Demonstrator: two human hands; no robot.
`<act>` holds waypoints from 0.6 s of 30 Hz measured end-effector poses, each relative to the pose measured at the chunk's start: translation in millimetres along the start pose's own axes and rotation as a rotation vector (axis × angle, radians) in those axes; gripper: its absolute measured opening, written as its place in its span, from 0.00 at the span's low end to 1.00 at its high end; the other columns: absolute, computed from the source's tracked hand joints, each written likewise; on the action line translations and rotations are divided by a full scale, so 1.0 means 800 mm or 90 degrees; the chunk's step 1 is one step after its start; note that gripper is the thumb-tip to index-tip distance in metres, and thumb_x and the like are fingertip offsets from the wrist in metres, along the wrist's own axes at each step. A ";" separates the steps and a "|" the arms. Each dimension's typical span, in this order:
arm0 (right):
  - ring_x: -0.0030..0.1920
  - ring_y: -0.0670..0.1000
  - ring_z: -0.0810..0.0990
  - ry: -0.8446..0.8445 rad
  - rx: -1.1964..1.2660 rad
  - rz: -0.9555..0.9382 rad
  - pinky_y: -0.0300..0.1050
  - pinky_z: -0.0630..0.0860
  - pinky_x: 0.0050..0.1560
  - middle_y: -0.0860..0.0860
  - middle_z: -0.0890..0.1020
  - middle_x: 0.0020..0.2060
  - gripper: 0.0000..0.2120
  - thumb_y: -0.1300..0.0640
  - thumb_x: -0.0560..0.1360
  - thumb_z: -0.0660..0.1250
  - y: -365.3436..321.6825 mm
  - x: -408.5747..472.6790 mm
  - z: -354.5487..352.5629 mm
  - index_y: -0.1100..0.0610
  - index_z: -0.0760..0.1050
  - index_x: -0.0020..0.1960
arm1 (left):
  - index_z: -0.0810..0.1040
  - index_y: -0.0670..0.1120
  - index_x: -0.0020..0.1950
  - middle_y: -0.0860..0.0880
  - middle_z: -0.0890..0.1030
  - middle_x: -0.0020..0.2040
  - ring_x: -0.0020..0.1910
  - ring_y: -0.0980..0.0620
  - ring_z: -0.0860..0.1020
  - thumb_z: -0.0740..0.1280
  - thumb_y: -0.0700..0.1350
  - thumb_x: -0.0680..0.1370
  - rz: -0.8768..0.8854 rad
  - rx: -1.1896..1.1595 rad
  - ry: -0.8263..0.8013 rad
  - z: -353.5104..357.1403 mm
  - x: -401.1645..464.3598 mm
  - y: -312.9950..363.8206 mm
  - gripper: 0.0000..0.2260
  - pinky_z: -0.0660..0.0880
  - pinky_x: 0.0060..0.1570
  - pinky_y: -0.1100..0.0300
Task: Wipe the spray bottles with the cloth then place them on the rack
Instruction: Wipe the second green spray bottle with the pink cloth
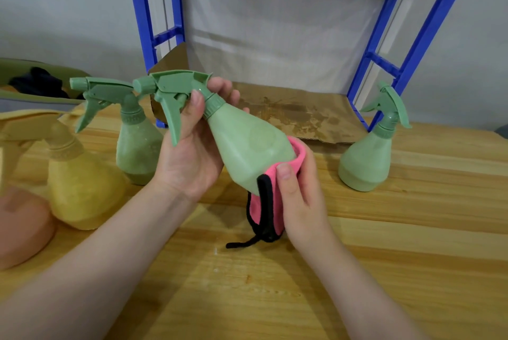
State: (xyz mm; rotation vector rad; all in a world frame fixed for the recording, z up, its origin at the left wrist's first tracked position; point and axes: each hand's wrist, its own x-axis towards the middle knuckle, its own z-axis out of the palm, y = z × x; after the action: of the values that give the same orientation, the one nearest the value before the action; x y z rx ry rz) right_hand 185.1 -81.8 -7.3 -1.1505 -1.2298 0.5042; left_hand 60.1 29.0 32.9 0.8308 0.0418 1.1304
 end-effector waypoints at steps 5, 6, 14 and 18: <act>0.54 0.39 0.80 -0.063 -0.021 0.046 0.36 0.77 0.51 0.38 0.80 0.53 0.23 0.37 0.74 0.59 -0.010 0.006 -0.015 0.46 0.69 0.65 | 0.81 0.46 0.56 0.49 0.80 0.58 0.66 0.48 0.75 0.74 0.54 0.72 0.007 0.125 -0.076 0.002 -0.004 -0.001 0.17 0.69 0.68 0.50; 0.55 0.41 0.80 -0.090 -0.038 0.051 0.39 0.78 0.51 0.37 0.80 0.53 0.22 0.37 0.74 0.59 -0.012 0.006 -0.016 0.44 0.69 0.65 | 0.81 0.45 0.56 0.48 0.80 0.59 0.67 0.47 0.74 0.74 0.54 0.72 0.008 0.152 -0.082 0.003 -0.005 -0.001 0.18 0.69 0.69 0.49; 0.61 0.48 0.79 -0.192 -0.092 0.021 0.56 0.77 0.59 0.43 0.79 0.61 0.21 0.40 0.76 0.62 -0.020 0.002 -0.011 0.42 0.68 0.68 | 0.80 0.43 0.62 0.47 0.78 0.66 0.68 0.50 0.74 0.64 0.53 0.79 -0.086 0.317 -0.215 0.011 -0.022 -0.003 0.18 0.70 0.65 0.56; 0.61 0.47 0.80 -0.155 -0.090 0.018 0.53 0.78 0.60 0.44 0.80 0.59 0.21 0.40 0.77 0.61 -0.017 0.001 -0.007 0.46 0.69 0.68 | 0.76 0.46 0.66 0.50 0.83 0.59 0.62 0.53 0.79 0.59 0.50 0.79 -0.162 0.398 -0.199 0.017 -0.032 -0.010 0.17 0.75 0.58 0.60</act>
State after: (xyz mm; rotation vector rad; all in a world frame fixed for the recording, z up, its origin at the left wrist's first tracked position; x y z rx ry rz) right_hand 187.0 -88.6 5.3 -1.2548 -1.4789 0.5993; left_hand 60.6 -0.6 28.3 1.5058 0.2426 0.7347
